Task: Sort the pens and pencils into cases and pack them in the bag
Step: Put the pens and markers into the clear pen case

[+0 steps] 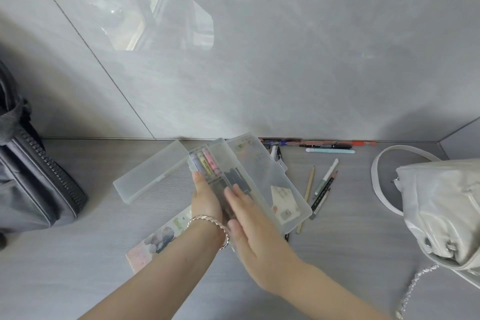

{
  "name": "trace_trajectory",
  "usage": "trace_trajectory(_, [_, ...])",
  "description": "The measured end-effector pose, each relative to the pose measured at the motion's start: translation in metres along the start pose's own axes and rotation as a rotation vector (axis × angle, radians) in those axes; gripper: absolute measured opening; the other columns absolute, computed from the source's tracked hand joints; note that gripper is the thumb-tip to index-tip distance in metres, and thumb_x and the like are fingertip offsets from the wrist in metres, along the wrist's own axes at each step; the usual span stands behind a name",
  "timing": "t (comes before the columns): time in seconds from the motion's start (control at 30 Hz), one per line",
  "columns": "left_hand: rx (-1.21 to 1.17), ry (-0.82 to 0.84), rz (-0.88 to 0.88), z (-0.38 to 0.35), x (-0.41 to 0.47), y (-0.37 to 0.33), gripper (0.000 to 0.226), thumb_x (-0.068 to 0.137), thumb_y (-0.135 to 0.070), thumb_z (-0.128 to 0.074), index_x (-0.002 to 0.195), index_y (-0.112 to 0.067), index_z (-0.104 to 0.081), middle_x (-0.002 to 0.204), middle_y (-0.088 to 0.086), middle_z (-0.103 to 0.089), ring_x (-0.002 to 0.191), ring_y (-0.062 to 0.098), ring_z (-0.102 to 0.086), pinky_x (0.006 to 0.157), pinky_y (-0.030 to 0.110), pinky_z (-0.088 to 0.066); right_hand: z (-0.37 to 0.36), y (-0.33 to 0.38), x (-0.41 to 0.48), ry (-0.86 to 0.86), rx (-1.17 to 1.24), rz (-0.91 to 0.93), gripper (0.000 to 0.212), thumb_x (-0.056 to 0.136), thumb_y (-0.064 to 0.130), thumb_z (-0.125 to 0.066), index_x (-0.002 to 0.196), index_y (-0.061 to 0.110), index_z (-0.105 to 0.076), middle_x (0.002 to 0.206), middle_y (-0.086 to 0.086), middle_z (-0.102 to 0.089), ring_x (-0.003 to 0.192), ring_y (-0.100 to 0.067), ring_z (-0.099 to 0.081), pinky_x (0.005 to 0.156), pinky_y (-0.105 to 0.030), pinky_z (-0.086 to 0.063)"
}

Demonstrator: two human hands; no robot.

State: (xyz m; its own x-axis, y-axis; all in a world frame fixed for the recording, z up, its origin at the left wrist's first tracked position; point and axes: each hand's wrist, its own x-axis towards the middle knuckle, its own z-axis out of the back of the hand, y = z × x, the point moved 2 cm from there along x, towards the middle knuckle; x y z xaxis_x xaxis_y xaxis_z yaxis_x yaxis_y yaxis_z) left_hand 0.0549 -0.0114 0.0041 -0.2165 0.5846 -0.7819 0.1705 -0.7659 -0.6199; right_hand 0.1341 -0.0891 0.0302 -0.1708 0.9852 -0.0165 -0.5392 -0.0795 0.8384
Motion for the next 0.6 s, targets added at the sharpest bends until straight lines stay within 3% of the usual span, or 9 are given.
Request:
trace_trajectory(0.07, [0.001, -0.051, 0.0, 0.002, 0.003, -0.002, 0.075, 0.087, -0.067, -0.026, 0.128, -0.01, -0.052, 0.128, 0.013, -0.058, 0.118, 0.032, -0.055, 0.105, 0.044, -0.04, 0.016, -0.003, -0.002, -0.045, 0.017, 0.004, 0.047, 0.099, 0.034, -0.024, 0.143, 0.019, -0.025, 0.14, 0.029, -0.009, 0.13, 0.024, 0.005, 0.106, 0.0, 0.003])
trace_trajectory(0.17, [-0.016, -0.078, 0.029, 0.004, 0.004, -0.007, 0.081, 0.084, -0.07, -0.026, 0.135, -0.01, -0.044, 0.138, 0.012, -0.049, 0.127, 0.032, -0.047, 0.11, 0.045, -0.033, 0.031, -0.014, -0.009, -0.063, -0.214, 0.179, 0.046, 0.098, 0.036, -0.028, 0.128, 0.013, -0.054, 0.139, 0.01, -0.045, 0.137, 0.001, -0.026, 0.114, -0.019, -0.018])
trace_trajectory(0.23, [-0.044, -0.053, 0.043, 0.003, 0.002, -0.008, 0.094, 0.072, -0.078, -0.028, 0.136, -0.01, -0.042, 0.141, 0.013, -0.047, 0.128, 0.032, -0.046, 0.11, 0.044, -0.034, 0.032, -0.022, -0.016, -0.003, -0.406, 0.295, 0.042, 0.099, 0.031, -0.03, 0.126, 0.013, -0.056, 0.136, 0.004, -0.052, 0.135, -0.009, -0.035, 0.112, -0.031, -0.025])
trace_trajectory(0.3, [-0.056, -0.052, 0.058, 0.005, 0.005, -0.008, 0.107, 0.058, -0.084, -0.029, 0.135, -0.013, -0.043, 0.141, 0.013, -0.047, 0.128, 0.032, -0.046, 0.11, 0.044, -0.033, 0.028, -0.027, -0.022, 0.026, -0.574, 0.37, 0.043, 0.099, 0.03, -0.028, 0.129, 0.013, -0.053, 0.138, 0.003, -0.051, 0.134, -0.013, -0.038, 0.111, -0.036, -0.026])
trace_trajectory(0.4, [0.004, -0.068, 0.025, 0.006, 0.0, -0.01, 0.087, 0.081, -0.072, -0.027, 0.135, -0.005, -0.042, 0.14, 0.018, -0.045, 0.129, 0.034, -0.044, 0.11, 0.045, -0.034, 0.02, -0.031, -0.028, 0.015, -0.713, 0.418, 0.041, 0.099, 0.031, -0.028, 0.129, 0.015, -0.051, 0.139, 0.001, -0.049, 0.134, -0.016, -0.038, 0.111, -0.039, -0.025])
trace_trajectory(0.47, [-0.037, -0.065, 0.054, 0.006, -0.004, -0.01, 0.087, 0.079, -0.074, -0.026, 0.134, -0.009, -0.044, 0.14, 0.017, -0.047, 0.128, 0.033, -0.046, 0.11, 0.046, -0.033, 0.015, -0.033, -0.029, 0.001, -0.77, 0.415, 0.044, 0.099, 0.036, -0.025, 0.131, 0.016, -0.047, 0.141, 0.001, -0.047, 0.135, -0.017, -0.036, 0.11, -0.041, -0.024])
trace_trajectory(0.53, [-0.046, -0.077, 0.075, 0.007, -0.007, -0.01, 0.087, 0.081, -0.074, -0.026, 0.138, -0.009, -0.04, 0.144, 0.017, -0.042, 0.132, 0.032, -0.041, 0.113, 0.044, -0.028, 0.012, -0.034, -0.029, 0.007, -0.784, 0.407, 0.046, 0.099, 0.041, -0.023, 0.131, 0.016, -0.046, 0.141, 0.002, -0.048, 0.135, -0.017, -0.034, 0.11, -0.041, -0.023])
trace_trajectory(0.6, [-0.011, -0.088, 0.06, 0.008, -0.007, -0.012, 0.081, 0.088, -0.067, -0.024, 0.14, -0.007, -0.036, 0.147, 0.016, -0.038, 0.135, 0.031, -0.037, 0.114, 0.043, -0.025, 0.014, -0.032, -0.028, 0.004, -0.644, 0.391, 0.044, 0.099, 0.04, -0.027, 0.122, 0.016, -0.055, 0.132, 0.003, -0.056, 0.132, -0.015, -0.038, 0.109, -0.039, -0.025])
